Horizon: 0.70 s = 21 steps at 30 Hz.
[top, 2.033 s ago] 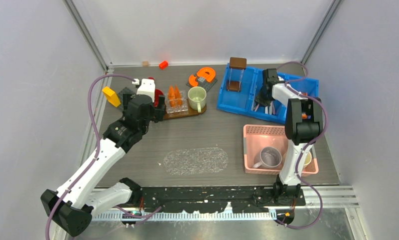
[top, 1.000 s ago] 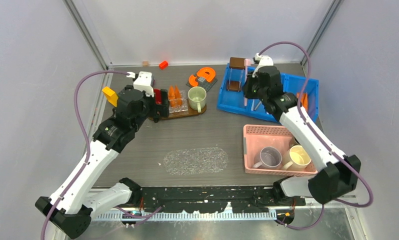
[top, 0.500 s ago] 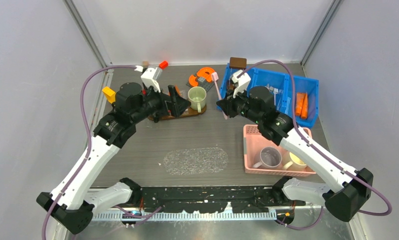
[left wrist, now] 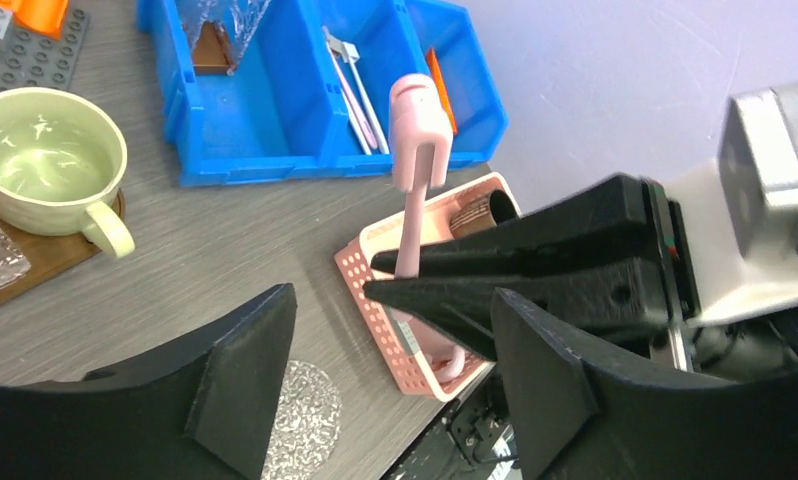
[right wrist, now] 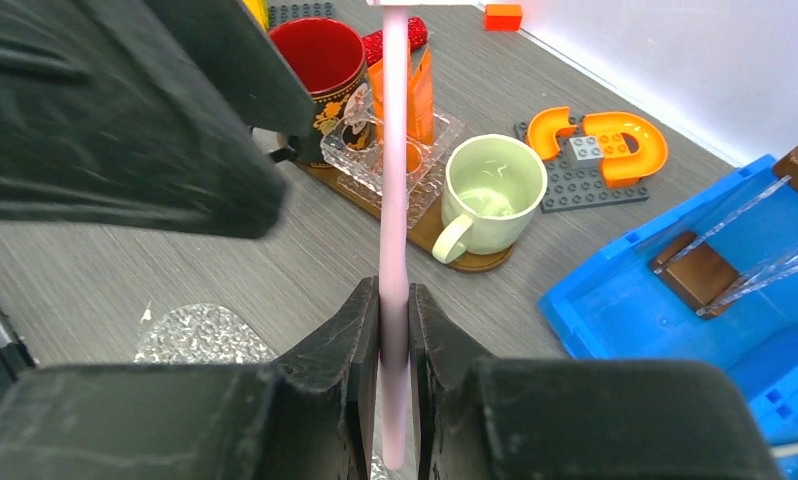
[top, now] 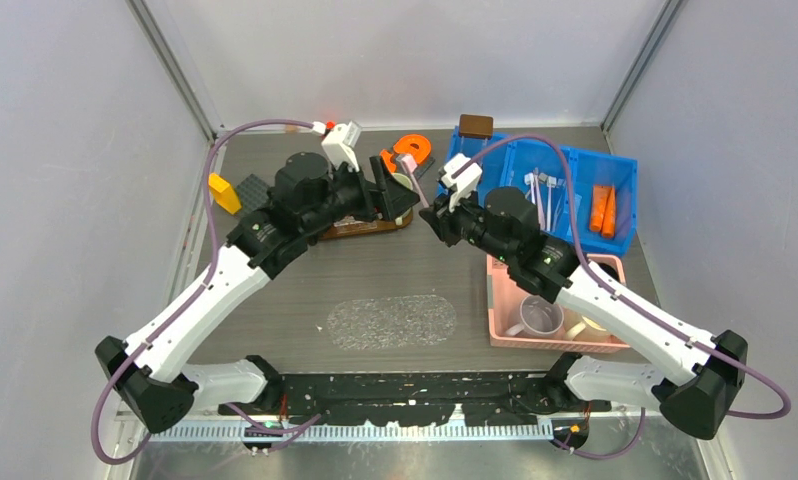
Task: Prepare toiletry sets of a toothbrush and toothpaste on the tray
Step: Pick up the toothbrush from the storage box.
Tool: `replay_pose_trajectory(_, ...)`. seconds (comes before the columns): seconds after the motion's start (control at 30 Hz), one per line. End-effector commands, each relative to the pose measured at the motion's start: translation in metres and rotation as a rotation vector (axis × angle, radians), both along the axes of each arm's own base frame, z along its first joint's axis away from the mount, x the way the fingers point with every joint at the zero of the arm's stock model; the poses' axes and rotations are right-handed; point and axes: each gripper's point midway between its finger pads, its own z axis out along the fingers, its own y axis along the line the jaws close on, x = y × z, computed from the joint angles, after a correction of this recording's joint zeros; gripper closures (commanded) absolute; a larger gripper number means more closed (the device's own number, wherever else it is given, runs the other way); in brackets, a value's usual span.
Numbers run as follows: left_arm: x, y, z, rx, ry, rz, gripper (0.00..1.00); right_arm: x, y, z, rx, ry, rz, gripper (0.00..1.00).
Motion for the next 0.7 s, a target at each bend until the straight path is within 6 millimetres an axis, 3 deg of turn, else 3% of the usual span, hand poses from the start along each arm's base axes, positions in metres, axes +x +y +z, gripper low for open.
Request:
replay_pose_trajectory(0.0,0.02,-0.004,0.028,-0.083,-0.05,0.124,0.32,0.009,0.0,0.011,-0.024,-0.103,-0.061,0.97)
replay_pose_trajectory(0.27,0.037,-0.001,0.022,-0.124,-0.057,0.228,0.52,0.007,0.007,0.007,-0.031,-0.118,-0.07,0.98)
replay_pose_trajectory(0.5,0.037,-0.007,0.017,-0.132,-0.047,0.215,0.6,0.006,0.013,0.004,-0.024,-0.119,-0.062,0.98)
replay_pose_trajectory(0.67,0.035,-0.014,0.009,-0.124,-0.028,0.198,0.73,0.006,0.017,0.004,-0.018,-0.119,-0.055,0.98)
